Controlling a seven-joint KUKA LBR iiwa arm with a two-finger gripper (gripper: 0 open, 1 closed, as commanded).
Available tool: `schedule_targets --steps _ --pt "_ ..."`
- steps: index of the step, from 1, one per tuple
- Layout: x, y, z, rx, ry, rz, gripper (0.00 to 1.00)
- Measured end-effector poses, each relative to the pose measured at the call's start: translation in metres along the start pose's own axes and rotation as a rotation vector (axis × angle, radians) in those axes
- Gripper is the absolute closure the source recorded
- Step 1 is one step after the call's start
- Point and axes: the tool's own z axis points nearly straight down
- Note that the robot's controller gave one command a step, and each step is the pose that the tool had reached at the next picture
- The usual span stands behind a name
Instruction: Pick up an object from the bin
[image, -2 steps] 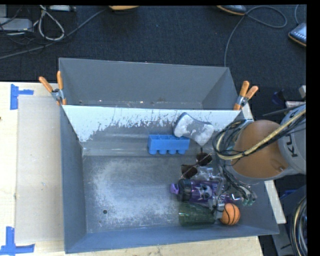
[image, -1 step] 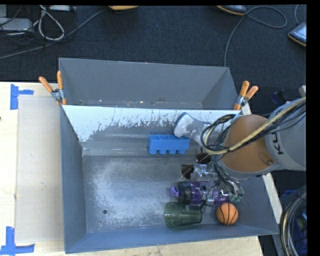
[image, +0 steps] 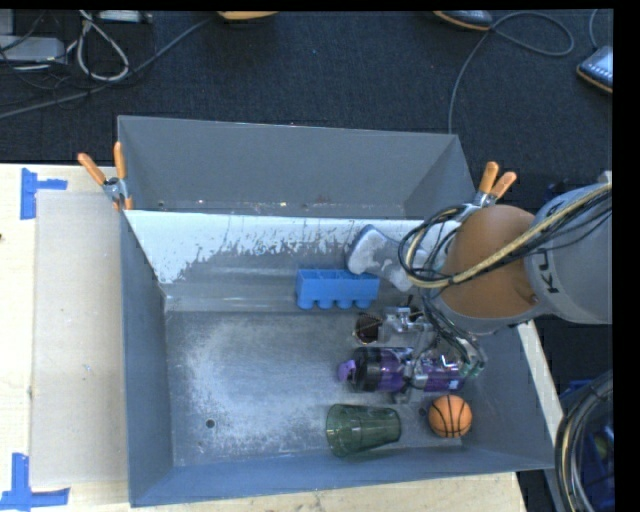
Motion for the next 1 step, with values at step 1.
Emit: schedule_targets --steps 1 --pt "0.0626 0.0179 -0.0052 -0.005 -0.013 0.394 1.00"
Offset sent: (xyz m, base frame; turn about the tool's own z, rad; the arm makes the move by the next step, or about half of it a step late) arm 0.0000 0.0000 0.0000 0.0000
